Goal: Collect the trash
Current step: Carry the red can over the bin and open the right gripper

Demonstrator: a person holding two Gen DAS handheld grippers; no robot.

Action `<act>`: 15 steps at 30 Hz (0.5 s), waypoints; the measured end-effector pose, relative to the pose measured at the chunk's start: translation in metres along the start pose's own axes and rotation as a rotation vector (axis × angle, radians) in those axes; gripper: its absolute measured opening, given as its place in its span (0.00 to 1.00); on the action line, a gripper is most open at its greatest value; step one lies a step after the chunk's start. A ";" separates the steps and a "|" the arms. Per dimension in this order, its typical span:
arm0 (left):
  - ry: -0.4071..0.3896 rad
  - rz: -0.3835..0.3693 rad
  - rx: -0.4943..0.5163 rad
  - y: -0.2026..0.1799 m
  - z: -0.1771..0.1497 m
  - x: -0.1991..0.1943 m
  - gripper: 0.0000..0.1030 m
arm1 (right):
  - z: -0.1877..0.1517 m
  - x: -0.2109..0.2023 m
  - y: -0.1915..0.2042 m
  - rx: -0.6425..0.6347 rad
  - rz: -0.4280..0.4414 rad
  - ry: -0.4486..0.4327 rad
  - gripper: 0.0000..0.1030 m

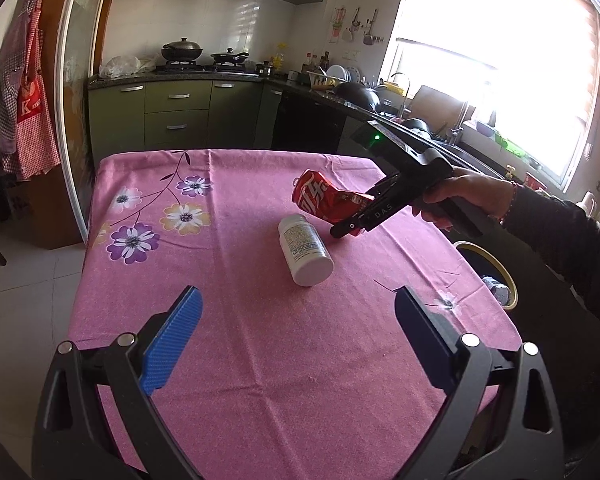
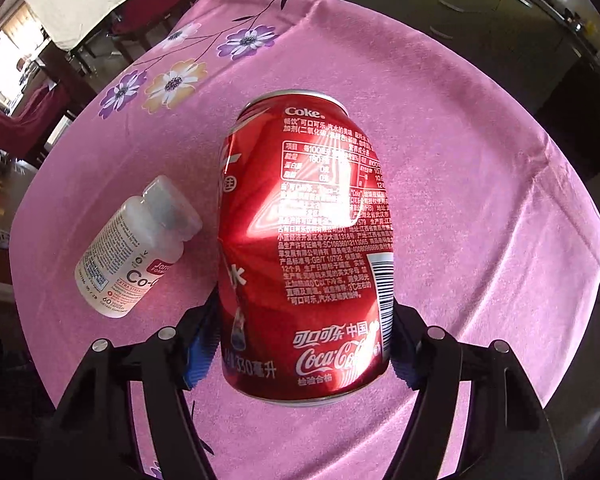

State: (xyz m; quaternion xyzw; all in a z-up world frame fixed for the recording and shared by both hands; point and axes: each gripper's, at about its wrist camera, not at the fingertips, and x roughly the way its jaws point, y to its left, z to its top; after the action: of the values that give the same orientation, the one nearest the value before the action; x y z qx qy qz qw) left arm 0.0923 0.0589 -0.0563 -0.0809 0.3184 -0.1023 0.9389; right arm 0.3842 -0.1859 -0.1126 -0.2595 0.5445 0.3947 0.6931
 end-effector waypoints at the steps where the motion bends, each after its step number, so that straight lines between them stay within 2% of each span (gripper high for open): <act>1: -0.001 -0.002 0.003 -0.001 0.000 0.000 0.90 | -0.007 -0.005 -0.002 0.015 0.005 -0.011 0.68; 4: 0.002 -0.015 0.020 -0.007 -0.002 -0.001 0.90 | -0.023 -0.016 0.002 0.056 0.010 -0.054 0.68; 7: 0.009 -0.032 0.040 -0.016 -0.004 0.000 0.90 | -0.061 -0.046 0.013 0.106 0.016 -0.104 0.68; 12: 0.016 -0.084 0.074 -0.031 -0.010 0.003 0.90 | -0.142 -0.101 0.004 0.273 -0.021 -0.198 0.68; 15: 0.026 -0.104 0.097 -0.040 -0.012 0.008 0.90 | -0.202 -0.125 -0.016 0.422 -0.072 -0.202 0.68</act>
State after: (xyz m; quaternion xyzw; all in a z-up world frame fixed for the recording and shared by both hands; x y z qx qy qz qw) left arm 0.0854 0.0170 -0.0611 -0.0505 0.3206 -0.1674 0.9309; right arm 0.2746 -0.3877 -0.0491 -0.0872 0.5332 0.2710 0.7966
